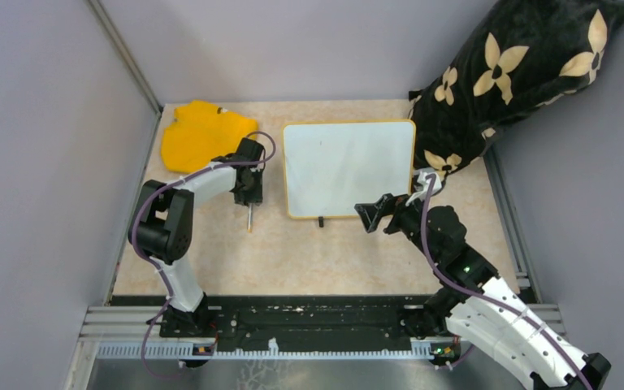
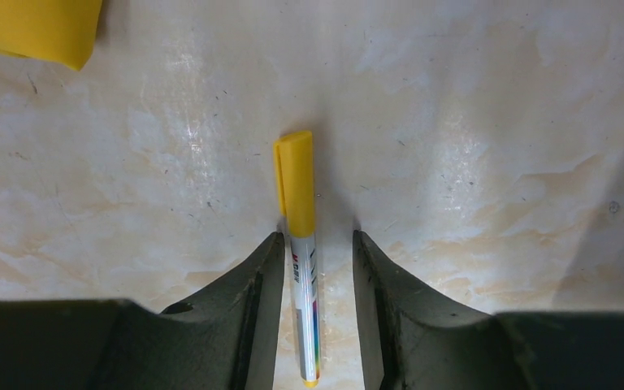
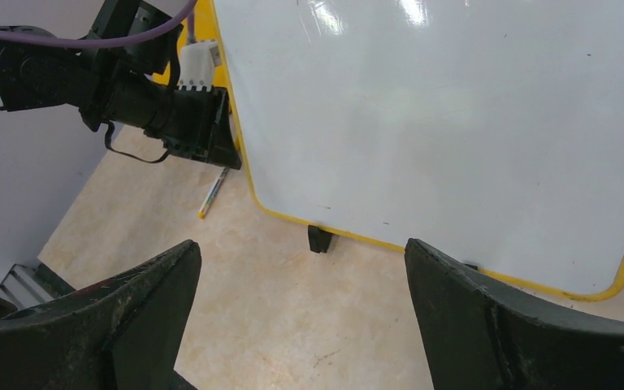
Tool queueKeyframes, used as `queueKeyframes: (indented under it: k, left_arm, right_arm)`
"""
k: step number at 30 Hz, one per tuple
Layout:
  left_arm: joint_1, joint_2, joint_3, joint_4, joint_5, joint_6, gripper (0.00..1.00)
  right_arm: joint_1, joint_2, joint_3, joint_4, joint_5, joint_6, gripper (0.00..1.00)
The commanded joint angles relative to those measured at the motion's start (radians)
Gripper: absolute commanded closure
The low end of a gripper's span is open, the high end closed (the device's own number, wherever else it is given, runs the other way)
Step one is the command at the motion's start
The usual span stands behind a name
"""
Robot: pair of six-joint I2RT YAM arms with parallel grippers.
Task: Write a sentence on the whiteboard
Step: Open the whiteboard marker at the center of the board.
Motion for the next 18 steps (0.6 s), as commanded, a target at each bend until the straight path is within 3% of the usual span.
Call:
queueKeyframes:
  k: [1,18]
  left_arm:
    - [0.008,0.091,-0.053,-0.041,-0.033,0.009,0.59]
    - [0.01,0.086,-0.06,-0.058,-0.07,0.001,0.9]
  right_arm:
    - [0.006,-0.019,0.016,0.013,0.012,-0.014,0.06]
    - [0.006,-0.036,0.021,-0.012,0.021,-0.015,0.06]
